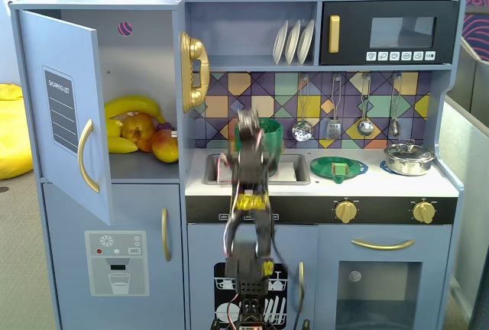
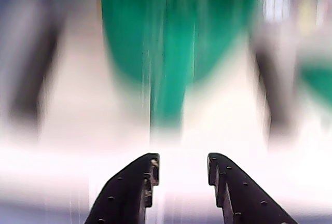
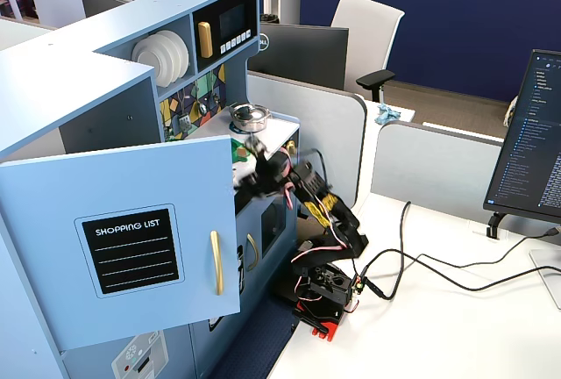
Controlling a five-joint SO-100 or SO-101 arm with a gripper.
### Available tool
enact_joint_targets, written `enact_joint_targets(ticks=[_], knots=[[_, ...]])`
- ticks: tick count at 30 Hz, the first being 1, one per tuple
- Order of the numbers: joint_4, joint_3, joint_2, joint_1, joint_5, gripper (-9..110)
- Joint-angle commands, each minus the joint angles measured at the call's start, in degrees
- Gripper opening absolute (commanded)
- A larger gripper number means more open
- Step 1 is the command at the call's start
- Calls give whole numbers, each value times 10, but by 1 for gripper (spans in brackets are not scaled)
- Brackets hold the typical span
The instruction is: Pick up the green pineapple from the left cabinet and place it in the green recipient
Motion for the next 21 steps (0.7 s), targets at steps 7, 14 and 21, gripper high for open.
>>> enact_joint_targets(ticks=[7, 14, 21], knots=[[-89, 442, 201, -28, 93, 1], [-66, 603, 299, -56, 196, 1], [83, 603, 310, -55, 209, 3]])
